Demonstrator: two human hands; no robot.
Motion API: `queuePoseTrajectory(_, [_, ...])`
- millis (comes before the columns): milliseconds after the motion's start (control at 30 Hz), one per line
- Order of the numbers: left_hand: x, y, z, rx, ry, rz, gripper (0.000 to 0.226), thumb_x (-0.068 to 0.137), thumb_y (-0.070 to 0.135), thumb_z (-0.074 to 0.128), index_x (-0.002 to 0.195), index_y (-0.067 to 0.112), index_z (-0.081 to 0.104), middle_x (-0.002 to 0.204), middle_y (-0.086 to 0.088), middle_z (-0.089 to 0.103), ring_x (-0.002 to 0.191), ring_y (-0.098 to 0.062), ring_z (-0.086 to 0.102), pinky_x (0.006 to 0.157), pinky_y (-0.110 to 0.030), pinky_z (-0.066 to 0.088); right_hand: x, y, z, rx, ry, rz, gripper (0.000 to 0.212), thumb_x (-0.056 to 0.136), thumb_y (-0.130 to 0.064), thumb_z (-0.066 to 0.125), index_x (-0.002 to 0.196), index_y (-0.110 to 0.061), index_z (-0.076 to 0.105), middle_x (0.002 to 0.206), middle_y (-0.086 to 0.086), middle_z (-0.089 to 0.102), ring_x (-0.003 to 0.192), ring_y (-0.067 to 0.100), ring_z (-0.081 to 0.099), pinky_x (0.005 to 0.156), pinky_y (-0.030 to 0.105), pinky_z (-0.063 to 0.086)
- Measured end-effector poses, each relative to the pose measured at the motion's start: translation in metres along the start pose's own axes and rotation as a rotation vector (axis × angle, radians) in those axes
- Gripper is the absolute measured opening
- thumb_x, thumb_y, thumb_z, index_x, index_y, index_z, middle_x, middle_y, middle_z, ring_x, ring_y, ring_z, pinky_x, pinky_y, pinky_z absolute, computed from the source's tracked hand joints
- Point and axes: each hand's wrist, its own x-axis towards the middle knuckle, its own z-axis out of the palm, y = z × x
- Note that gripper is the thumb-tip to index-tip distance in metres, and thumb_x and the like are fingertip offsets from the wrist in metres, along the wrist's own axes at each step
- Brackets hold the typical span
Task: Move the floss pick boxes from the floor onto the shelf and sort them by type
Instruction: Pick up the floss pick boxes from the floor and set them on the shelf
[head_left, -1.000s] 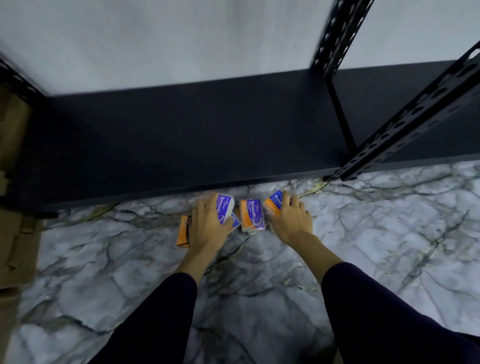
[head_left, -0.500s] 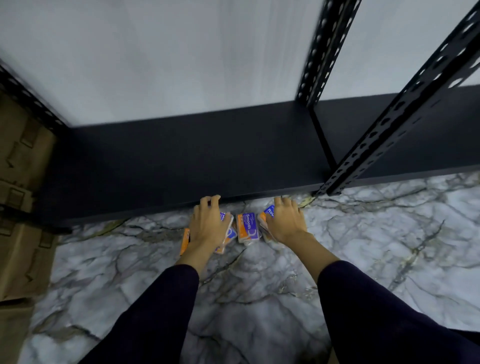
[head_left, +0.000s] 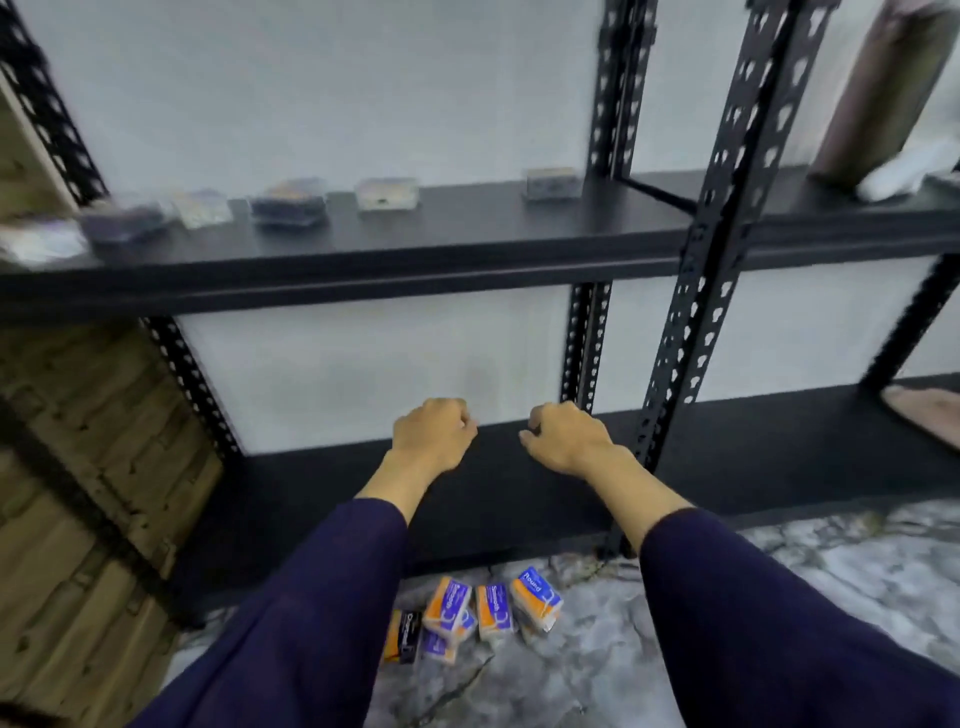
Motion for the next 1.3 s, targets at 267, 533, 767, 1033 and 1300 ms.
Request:
queuePoseTrajectory(267, [0.002, 0.060, -0.128, 0.071, 0.116, 0.084, 0.030, 0.095, 0.034, 0.044, 0.108, 0.018, 0.065, 0.109, 0.000, 0.064, 0.095, -0.027, 0.061, 0.078, -0.034, 0.047, -0.026, -0.039, -0.127, -0.015, 0.214, -0.069, 0.034, 0.095, -0.032, 0.047, 0.121, -0.012, 0.058, 0.119, 0.008, 0.059, 0.104, 0.028, 0.059, 0.077, 0.035, 0.045])
queuePoseTrajectory(533, [0.035, 0.083, -0.194, 0.047, 0.235, 0.142, 0.030, 0.094, 0.034, 0.045, 0.115, 0.026, 0.064, 0.115, 0.000, 0.066, 0.103, -0.026, 0.061, 0.077, -0.035, 0.044, -0.006, -0.055, -0.202, -0.016, 0.357, -0.094, 0.027, 0.093, -0.027, 0.047, 0.109, -0.010, 0.061, 0.106, 0.009, 0.063, 0.088, 0.029, 0.058, 0.070, 0.032, 0.045])
queuePoseTrajectory(767, [0.084, 0.079, -0.196, 0.041, 0.223, 0.140, 0.031, 0.095, 0.036, 0.044, 0.119, 0.026, 0.061, 0.122, 0.000, 0.063, 0.110, -0.025, 0.058, 0.084, -0.037, 0.045, 0.044, -0.050, -0.213, -0.031, 0.375, -0.095, 0.028, 0.095, -0.027, 0.045, 0.113, -0.010, 0.060, 0.113, 0.011, 0.062, 0.097, 0.029, 0.059, 0.073, 0.033, 0.045])
queuePoseTrajectory(1033, [0.143, 0.046, -0.177, 0.029, 0.290, 0.085, 0.033, 0.098, 0.033, 0.041, 0.125, 0.022, 0.056, 0.123, -0.001, 0.060, 0.111, -0.023, 0.056, 0.082, -0.034, 0.042, 0.114, -0.039, -0.202, -0.060, 0.410, -0.095, 0.035, 0.096, -0.027, 0.046, 0.124, -0.008, 0.052, 0.127, 0.012, 0.054, 0.112, 0.030, 0.053, 0.091, 0.040, 0.046])
queuePoseTrajectory(1300, [0.202, 0.003, -0.164, 0.023, 0.441, 0.042, 0.048, 0.097, 0.035, 0.046, 0.141, 0.016, 0.041, 0.150, -0.005, 0.036, 0.139, -0.025, 0.029, 0.110, -0.041, 0.030, 0.185, -0.028, -0.187, -0.043, 0.471, -0.056, 0.053, 0.094, -0.033, 0.047, 0.139, -0.007, 0.037, 0.143, 0.013, 0.039, 0.132, 0.031, 0.036, 0.107, 0.044, 0.032])
